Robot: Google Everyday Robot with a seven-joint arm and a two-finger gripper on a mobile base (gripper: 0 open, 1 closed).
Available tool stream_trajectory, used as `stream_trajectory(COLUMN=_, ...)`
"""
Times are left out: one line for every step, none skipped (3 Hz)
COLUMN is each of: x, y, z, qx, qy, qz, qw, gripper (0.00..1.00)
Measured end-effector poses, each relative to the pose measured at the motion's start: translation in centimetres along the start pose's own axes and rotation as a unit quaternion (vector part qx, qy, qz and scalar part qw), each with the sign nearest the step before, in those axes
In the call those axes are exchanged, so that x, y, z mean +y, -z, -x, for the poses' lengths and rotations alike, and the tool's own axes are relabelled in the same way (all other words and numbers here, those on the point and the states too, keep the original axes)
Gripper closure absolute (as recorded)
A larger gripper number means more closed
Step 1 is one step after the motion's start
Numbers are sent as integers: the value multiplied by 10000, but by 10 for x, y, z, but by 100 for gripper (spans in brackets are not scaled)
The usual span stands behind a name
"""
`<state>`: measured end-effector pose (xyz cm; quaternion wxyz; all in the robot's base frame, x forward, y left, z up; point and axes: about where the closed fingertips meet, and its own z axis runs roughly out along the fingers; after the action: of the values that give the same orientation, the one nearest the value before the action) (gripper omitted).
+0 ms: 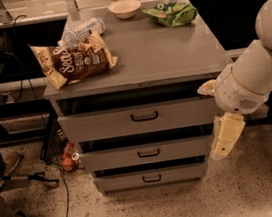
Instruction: Open top drawer
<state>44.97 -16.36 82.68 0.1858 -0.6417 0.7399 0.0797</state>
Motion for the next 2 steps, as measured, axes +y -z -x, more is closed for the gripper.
stream_trajectory(x=0, y=0, z=0, qx=1, qy=1, qz=0, qw=10000, gripper=0)
stream_trajectory(x=-8, y=-13, z=-18, qx=162, qy=-71, qz=-138, qw=9997, gripper=0)
